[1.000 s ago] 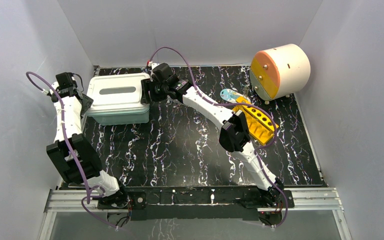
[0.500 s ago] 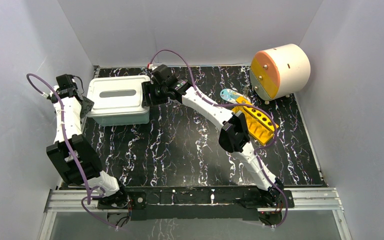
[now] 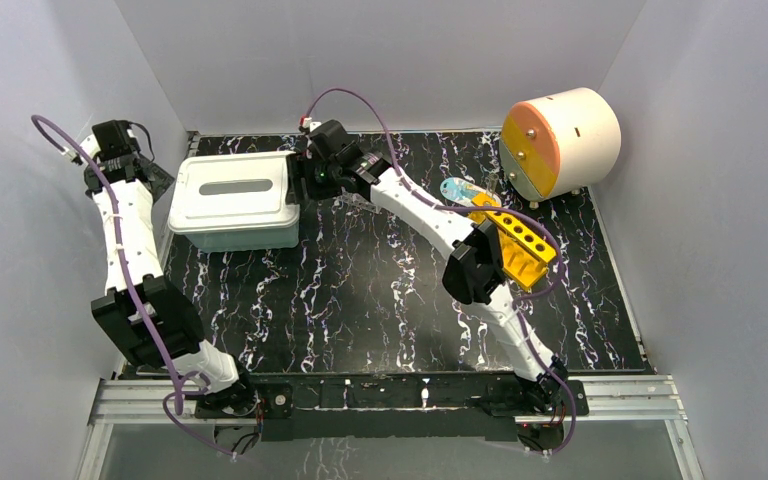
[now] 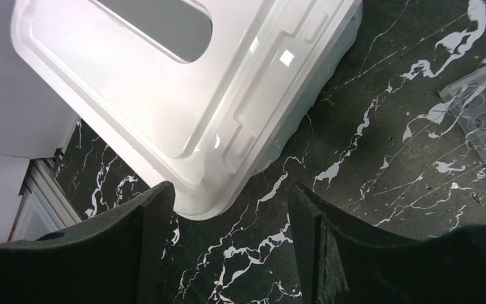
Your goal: Organize the chemistry lab equipment
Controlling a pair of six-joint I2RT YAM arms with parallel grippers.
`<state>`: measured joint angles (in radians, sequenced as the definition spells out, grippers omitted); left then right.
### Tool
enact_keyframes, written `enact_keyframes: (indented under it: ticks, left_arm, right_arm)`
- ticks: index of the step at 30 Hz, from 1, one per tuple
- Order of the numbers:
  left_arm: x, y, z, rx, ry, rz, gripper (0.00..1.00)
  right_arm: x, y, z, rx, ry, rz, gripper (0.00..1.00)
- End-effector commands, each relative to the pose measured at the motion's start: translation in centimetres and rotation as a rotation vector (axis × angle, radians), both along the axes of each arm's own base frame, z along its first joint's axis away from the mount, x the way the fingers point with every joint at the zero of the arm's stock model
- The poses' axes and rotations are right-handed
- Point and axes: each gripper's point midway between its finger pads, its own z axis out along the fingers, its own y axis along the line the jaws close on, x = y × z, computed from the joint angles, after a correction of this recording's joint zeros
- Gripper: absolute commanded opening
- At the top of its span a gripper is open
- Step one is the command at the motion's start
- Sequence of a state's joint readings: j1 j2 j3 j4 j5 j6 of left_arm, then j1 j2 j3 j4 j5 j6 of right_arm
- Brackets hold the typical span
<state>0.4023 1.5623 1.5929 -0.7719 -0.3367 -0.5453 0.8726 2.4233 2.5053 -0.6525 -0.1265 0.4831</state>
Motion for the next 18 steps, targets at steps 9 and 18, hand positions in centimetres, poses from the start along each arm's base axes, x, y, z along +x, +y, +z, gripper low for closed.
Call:
enact_keyframes:
  ticks: [9, 18]
  left_arm:
    - [7.6, -11.2, 2.1, -0.107, -0.136, -0.589, 0.77]
    - [9.5, -12.6, -1.8, -0.163, -0.101, -0.655, 0.77]
  right_arm:
    - [0.0, -4.4, 8.5, 0.082, -0.154, -0.064, 0.74]
    - [-1.3, -8.6, 5.9, -0.004, -0.116, -0.11, 0.74]
